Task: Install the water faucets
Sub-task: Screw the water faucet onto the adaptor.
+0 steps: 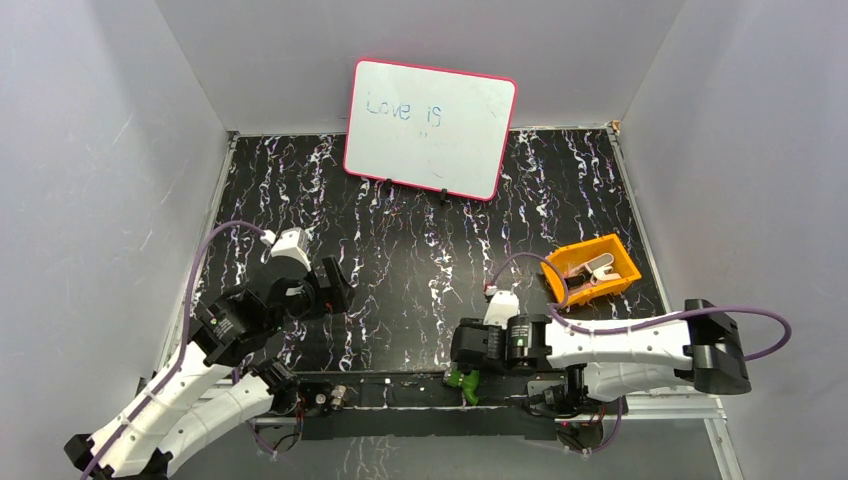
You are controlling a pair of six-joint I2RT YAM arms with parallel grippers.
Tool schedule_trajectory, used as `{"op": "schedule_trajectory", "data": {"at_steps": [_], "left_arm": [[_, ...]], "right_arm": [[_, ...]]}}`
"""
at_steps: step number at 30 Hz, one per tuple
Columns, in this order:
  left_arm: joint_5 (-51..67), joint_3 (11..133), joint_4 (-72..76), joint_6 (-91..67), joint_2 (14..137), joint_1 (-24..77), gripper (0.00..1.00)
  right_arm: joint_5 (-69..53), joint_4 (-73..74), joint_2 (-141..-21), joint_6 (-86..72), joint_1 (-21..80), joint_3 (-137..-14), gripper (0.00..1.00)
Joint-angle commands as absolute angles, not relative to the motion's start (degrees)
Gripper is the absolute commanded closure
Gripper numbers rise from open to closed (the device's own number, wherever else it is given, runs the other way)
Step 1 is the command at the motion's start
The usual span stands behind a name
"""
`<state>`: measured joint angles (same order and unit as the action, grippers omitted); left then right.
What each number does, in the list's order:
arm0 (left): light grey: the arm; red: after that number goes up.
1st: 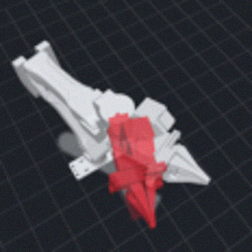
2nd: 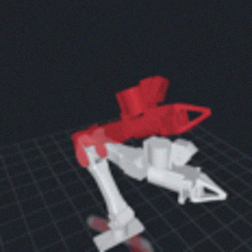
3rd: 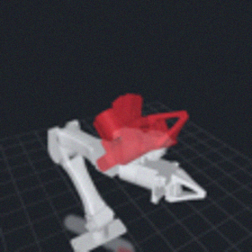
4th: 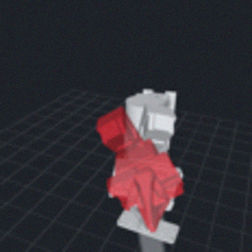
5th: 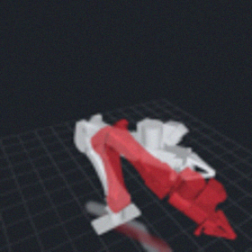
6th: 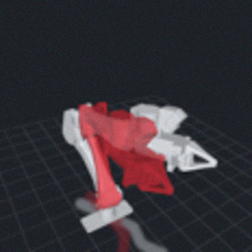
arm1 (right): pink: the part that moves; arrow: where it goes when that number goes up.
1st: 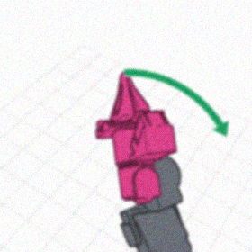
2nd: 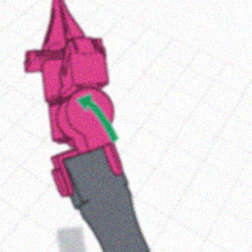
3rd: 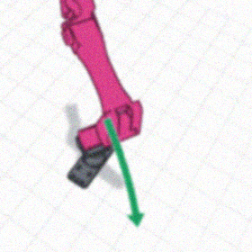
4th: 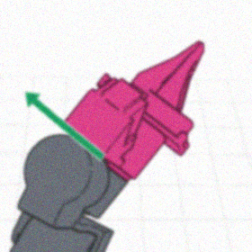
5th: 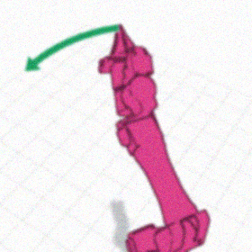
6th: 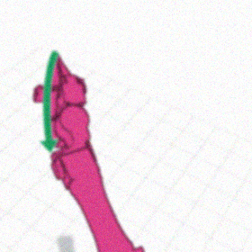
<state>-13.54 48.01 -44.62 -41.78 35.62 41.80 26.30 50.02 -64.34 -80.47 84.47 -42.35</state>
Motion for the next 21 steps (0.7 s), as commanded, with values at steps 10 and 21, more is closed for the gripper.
{"op": "schedule_trajectory", "data": {"at_steps": [10, 21], "left_arm": [[-14.4, 45.0, -52.5, -47.8, 38.9, 41.9, 0.1], [-12.9, 41.8, -56.6, -53.5, 40.8, 42.0, 0.12]], "right_arm": [[31.1, 44.3, -66.0, -96.2, 84.8, -36.5, 0.29], [29.0, 39.2, -71.2, -93.9, 83.6, -33.5, 0.39]]}}
